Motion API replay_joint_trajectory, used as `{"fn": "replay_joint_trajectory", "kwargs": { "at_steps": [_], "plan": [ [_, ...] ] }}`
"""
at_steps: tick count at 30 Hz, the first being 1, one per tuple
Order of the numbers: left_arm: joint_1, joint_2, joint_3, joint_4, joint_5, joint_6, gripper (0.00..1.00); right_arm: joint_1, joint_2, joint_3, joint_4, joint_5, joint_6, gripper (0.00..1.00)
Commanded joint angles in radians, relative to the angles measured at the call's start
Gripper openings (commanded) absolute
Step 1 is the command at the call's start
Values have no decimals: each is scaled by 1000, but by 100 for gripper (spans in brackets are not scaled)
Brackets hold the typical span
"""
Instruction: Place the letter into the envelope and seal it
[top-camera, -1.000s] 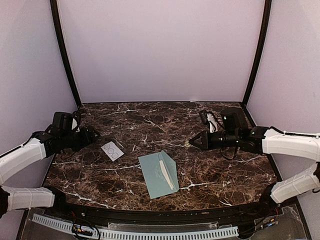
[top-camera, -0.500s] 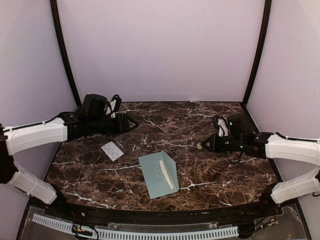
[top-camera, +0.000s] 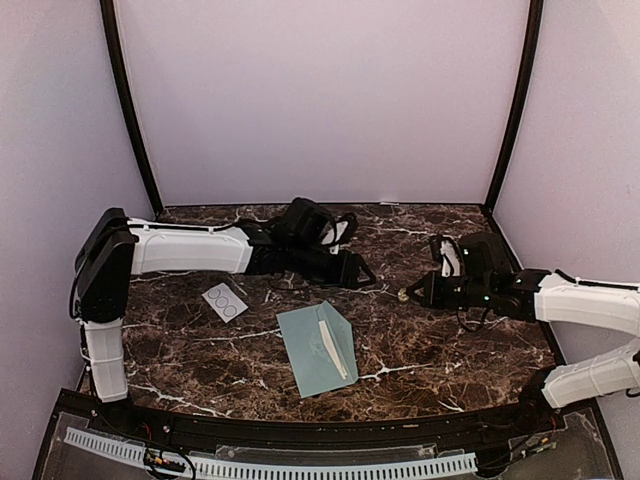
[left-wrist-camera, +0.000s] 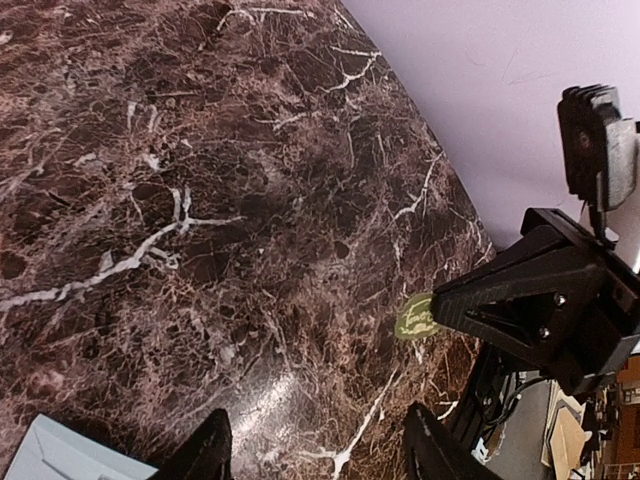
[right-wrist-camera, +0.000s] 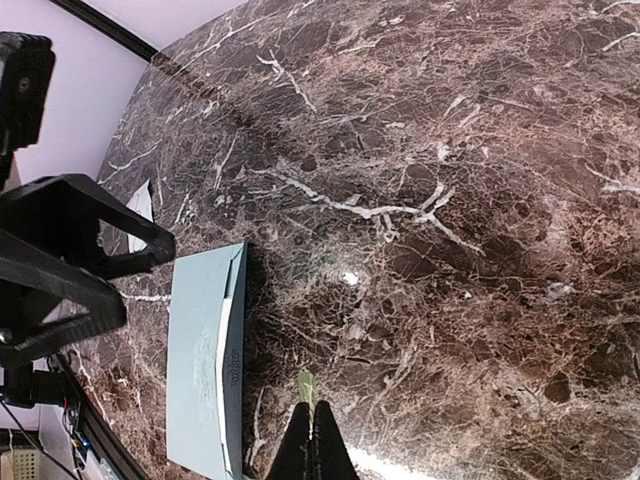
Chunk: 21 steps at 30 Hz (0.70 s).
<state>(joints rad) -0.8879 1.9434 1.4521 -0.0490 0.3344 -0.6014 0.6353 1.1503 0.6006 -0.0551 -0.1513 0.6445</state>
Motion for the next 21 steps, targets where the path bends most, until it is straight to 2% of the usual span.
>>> {"fn": "replay_joint_trajectory", "kwargs": {
  "at_steps": [1,8,21],
  "plan": [
    [-9,75,79,-100,55,43,57,-5,-28,-7,21,20,3,0],
    [-14,117,93,-193,78,86,57,-6,-19,-12,23,20,2,0],
    [-16,99,57,-302,80,133,57,-5,1,-6,27,8,11,0]
  ]
}}
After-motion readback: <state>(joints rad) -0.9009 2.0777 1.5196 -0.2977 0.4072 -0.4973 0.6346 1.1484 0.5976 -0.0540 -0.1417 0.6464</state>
